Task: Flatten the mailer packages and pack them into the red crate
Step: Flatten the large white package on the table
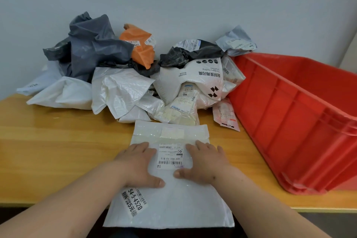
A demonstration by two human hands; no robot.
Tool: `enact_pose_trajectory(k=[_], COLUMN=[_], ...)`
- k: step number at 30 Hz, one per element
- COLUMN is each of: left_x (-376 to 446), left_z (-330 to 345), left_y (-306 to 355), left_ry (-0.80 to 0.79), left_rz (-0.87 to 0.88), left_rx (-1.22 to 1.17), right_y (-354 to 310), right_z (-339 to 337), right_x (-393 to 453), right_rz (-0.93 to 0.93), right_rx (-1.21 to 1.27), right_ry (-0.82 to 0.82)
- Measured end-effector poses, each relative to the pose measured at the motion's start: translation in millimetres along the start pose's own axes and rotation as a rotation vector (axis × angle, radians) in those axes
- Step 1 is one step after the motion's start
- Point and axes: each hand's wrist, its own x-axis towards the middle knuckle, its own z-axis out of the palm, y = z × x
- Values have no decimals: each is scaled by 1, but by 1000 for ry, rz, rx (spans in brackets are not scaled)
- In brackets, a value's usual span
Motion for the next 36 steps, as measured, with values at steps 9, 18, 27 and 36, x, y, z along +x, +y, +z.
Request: enact_pose_trajectory(k=[9,18,27,36], left_x=[-17,-19,-13,6], left_z=[-17,-1,-7,3], left_y=[30,38,38,1], left_ry=[-22,160,52,62], left_rz=[80,279,106,-86], left_rx=[177,31,222,69], right_y=[-13,-8,-10,11], right_z=[-8,-8,-2,21], right_x=[-15,-25,-21,3], right_rz=[28,14,-252,45], right_rx=[-65,98,19,107], right_ry=[-31,-109,-63,27])
